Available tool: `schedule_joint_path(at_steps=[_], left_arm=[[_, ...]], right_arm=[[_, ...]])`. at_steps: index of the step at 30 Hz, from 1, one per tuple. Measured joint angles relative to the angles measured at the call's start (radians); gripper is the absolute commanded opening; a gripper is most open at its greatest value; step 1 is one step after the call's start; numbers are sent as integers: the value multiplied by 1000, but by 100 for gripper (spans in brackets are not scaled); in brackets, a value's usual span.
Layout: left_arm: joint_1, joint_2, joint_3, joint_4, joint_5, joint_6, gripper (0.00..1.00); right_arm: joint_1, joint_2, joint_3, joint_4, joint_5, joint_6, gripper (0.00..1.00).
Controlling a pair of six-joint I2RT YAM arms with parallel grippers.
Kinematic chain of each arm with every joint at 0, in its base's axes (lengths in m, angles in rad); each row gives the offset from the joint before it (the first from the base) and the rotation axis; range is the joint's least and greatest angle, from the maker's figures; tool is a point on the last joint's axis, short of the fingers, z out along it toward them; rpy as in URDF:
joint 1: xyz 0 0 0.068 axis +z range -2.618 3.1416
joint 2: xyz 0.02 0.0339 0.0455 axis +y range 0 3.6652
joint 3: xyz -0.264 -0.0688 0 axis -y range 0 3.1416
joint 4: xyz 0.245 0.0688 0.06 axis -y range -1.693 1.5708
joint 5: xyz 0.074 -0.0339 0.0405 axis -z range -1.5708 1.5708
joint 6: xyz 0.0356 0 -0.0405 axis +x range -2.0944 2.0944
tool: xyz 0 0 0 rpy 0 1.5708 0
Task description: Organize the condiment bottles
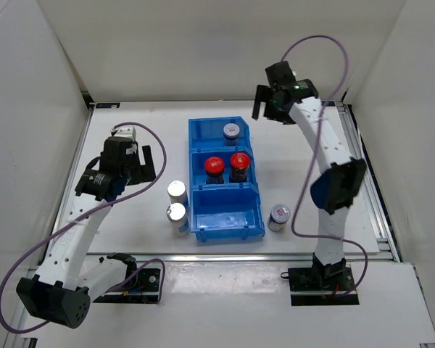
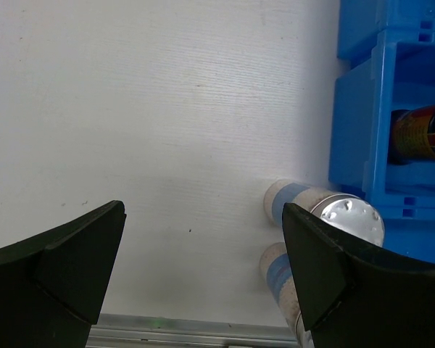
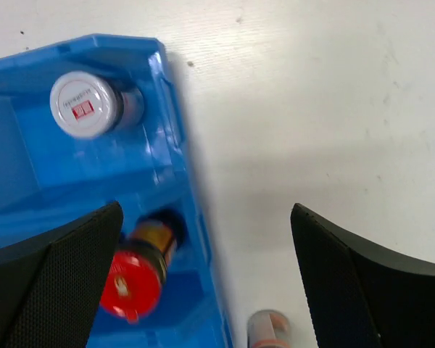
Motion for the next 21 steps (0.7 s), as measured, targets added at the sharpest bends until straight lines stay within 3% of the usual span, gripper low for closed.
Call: schedule_joint_path(at_steps=[6, 11, 15, 21], left_arm=[[0, -32, -2, -16, 28, -34, 100], [-26, -42, -34, -18, 49, -64, 100], [-63, -64, -83, -14, 49, -72, 100], [-101, -106, -123, -17, 49, -82, 100]], right_arm=[[26, -419, -504, -103, -52, 71, 99], [174, -516, -821, -197, -144, 113, 99], [207, -586, -964, -231, -187, 159, 99], [201, -660, -1033, -229, -195, 204, 99]])
